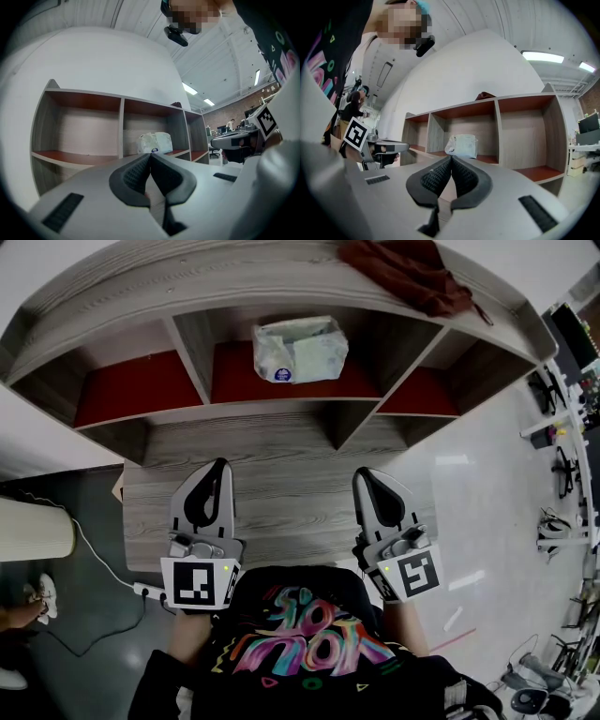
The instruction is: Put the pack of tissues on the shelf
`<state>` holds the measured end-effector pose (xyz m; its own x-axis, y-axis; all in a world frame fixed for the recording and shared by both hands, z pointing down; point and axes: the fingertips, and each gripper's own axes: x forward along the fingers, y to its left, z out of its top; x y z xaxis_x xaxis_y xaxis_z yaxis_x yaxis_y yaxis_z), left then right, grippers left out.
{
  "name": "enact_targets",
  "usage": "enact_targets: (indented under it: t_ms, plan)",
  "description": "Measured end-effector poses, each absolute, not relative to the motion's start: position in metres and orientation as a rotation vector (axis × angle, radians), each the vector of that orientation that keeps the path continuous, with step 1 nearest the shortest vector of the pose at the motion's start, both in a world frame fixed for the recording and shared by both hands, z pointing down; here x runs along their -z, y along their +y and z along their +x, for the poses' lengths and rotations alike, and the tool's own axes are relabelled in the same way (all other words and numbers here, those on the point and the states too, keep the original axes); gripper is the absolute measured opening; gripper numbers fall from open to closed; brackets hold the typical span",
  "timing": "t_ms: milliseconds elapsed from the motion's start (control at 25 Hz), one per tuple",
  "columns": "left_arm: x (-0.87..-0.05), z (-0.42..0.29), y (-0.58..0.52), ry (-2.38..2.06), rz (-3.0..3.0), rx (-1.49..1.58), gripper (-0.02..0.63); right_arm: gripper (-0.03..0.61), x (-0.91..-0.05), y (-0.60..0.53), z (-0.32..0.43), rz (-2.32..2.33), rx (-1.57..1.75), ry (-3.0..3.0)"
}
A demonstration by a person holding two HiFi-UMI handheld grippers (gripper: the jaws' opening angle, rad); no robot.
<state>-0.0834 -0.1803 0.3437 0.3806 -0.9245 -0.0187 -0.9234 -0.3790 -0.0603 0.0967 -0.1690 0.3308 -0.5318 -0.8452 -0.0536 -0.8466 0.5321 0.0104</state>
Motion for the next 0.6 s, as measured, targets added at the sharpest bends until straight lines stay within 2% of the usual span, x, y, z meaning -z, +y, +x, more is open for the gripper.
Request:
enact_targets:
  t_ms: [600]
  plan:
    - [-0.343,-0.083,-0.181,1.701,-2.564,0.048,0.025,0.017,-0.342,-0.170,0.096,-1.484,-0.029,2.769]
